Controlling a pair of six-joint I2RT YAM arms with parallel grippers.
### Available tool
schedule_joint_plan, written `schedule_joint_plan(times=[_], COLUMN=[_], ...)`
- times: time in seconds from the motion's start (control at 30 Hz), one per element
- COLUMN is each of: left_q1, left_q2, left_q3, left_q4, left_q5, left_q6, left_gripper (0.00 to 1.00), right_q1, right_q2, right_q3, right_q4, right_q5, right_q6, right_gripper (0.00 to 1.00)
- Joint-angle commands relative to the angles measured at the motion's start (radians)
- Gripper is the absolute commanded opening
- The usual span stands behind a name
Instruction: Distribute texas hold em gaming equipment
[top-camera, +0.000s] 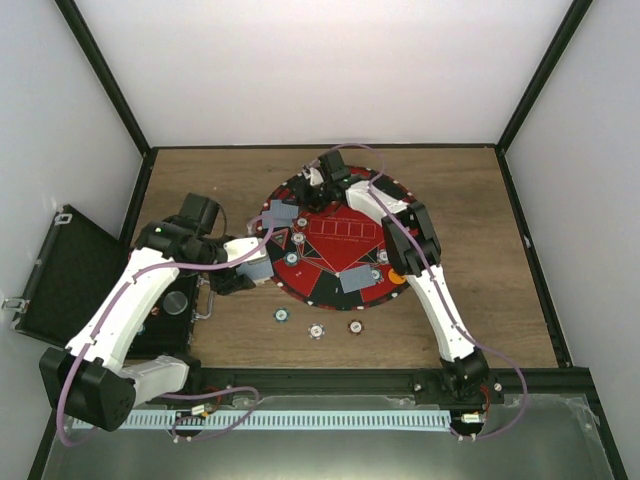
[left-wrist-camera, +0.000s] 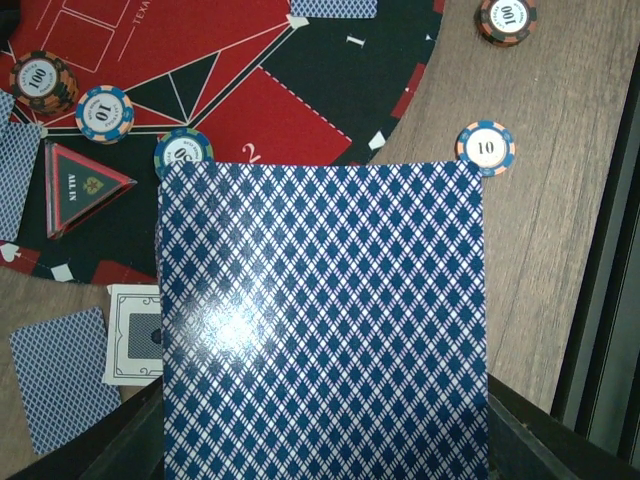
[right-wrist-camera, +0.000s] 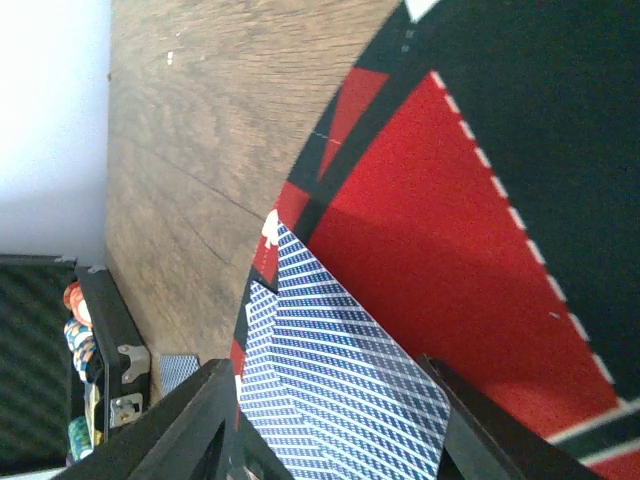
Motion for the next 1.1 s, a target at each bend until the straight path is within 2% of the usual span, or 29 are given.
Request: schedule_joint_plan(times=[0.0,0.27,0.47,0.57,0.83,1.07], left_q1=[0.001,0.000,0.000,0.000,0.000,-0.001], left_q2=[-0.007,-0.015,-0.015,-0.014,0.000,0.010], left_q3=[0.035,0.041,0.046,0.038,0.034,0.031], left_q4=[-0.005,-0.010,-0.013,-0.006,0.014,0.024], left_q5=[0.024,0.022,0.021,0.024,0.029,0.040], left_q6=[-0.003,-0.010,-0.013,-0.014,-0.008,-0.007], left_gripper=[0.04,0.04,0.04,0.04,0.04,0.04], right_q1=[-0.002,-0.002,-0.002,-0.002,0.037,0.154], right_q2=[-0.070,-0.171,-0.282,-0.392,-0.773,-0.932], right_q3=[0.043,0.041,-0.023,-0.155,-0.713,-0.942], right_q4=[-0.088,-0.178,-0.204,-0.155,0.147,0.316], right_q5=[0.074,0.198,0.226,0.199,0.015,-0.100], right_q6=[-0.079,-0.163,-0.181,-0.161,-0.037,0.072], right_gripper=[0.52,0.62,0.63,0.65,0.80,0.85])
